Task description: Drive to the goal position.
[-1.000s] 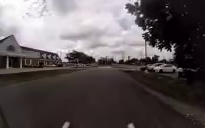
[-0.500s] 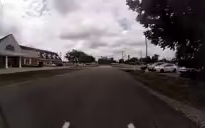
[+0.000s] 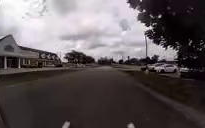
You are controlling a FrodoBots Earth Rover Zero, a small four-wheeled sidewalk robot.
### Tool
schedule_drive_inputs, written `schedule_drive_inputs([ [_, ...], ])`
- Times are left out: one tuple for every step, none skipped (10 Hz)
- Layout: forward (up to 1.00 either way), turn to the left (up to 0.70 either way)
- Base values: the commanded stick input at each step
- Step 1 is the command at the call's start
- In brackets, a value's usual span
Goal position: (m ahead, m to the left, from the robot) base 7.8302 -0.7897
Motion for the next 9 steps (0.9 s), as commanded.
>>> schedule_drive_inputs([
  [0.60, 0.00],
  [0.60, 0.00],
  [0.60, 0.00],
  [0.60, 0.00],
  [0.60, 0.00],
  [0.60, 0.00],
  [0.60, 0.00],
  [0.60, 0.00],
  [0.60, 0.00],
])
